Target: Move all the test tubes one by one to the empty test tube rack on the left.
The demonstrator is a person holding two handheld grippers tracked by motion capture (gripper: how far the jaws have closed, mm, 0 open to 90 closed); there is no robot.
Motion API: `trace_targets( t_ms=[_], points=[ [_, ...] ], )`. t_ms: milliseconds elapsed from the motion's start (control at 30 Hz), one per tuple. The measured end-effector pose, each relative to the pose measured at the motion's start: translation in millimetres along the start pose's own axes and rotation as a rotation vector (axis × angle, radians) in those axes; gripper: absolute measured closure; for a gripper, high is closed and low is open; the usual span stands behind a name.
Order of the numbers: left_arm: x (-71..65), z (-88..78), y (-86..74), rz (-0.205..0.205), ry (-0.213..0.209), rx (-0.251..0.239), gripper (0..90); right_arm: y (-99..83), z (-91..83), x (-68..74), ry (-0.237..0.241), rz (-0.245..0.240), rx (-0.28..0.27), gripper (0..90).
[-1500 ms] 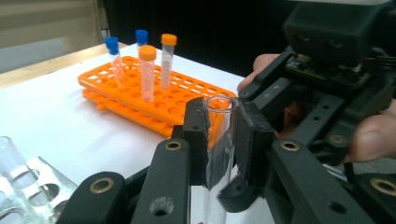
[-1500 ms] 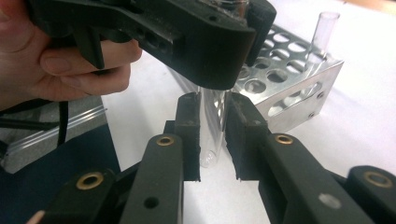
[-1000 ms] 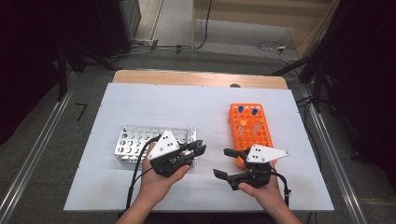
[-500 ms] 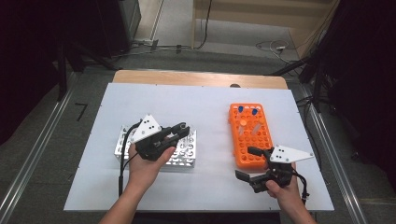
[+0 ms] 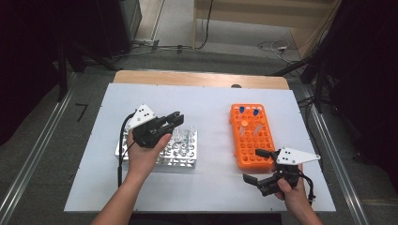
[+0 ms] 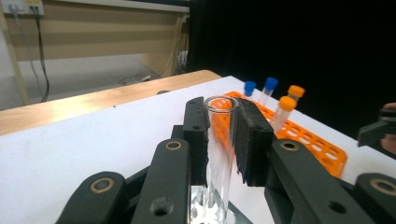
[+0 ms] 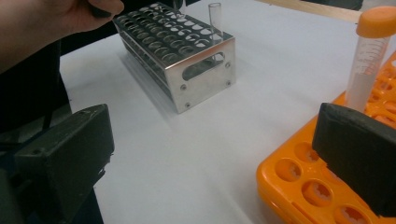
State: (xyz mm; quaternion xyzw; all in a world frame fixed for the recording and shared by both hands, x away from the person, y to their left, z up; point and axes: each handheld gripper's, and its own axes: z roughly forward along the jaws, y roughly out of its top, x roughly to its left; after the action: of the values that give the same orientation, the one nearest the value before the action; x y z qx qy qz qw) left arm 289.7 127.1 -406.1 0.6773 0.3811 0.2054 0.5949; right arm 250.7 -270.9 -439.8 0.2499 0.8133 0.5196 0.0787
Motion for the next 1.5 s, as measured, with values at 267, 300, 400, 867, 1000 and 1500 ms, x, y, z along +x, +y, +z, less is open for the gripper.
trace_targets(
  t_ms=[267, 300, 400, 867, 1000, 1500],
  points=[
    [7.3, 18.8, -5.4, -0.027, 0.048, 0.013, 76.3, -3.7, -3.0, -6.2, -0.020, 0.019, -0.006, 0.0],
    [7.4, 21.0, -6.2, -0.025, 0.053, 0.017, 76.3, -3.7, -3.0, -6.2, -0.020, 0.019, -0.006, 0.0],
    [8.1, 26.6, -7.9, -0.026, 0.060, 0.023, 76.3, -4.3, -4.3, -7.7, -0.025, 0.026, -0.010, 0.0],
    [4.7, 35.7, -14.3, -0.008, 0.079, 0.086, 76.2, -5.0, -6.3, -9.9, -0.035, 0.024, -0.016, 0.0],
    [3.6, 33.7, -16.0, -0.007, 0.086, 0.110, 76.1, -5.5, -6.1, -10.4, -0.037, 0.025, -0.013, 0.0],
    [-8.0, 36.4, -21.0, 0.059, 0.124, 0.215, 75.8, -5.5, -6.2, -10.2, -0.038, 0.021, -0.013, 0.0]
  ],
)
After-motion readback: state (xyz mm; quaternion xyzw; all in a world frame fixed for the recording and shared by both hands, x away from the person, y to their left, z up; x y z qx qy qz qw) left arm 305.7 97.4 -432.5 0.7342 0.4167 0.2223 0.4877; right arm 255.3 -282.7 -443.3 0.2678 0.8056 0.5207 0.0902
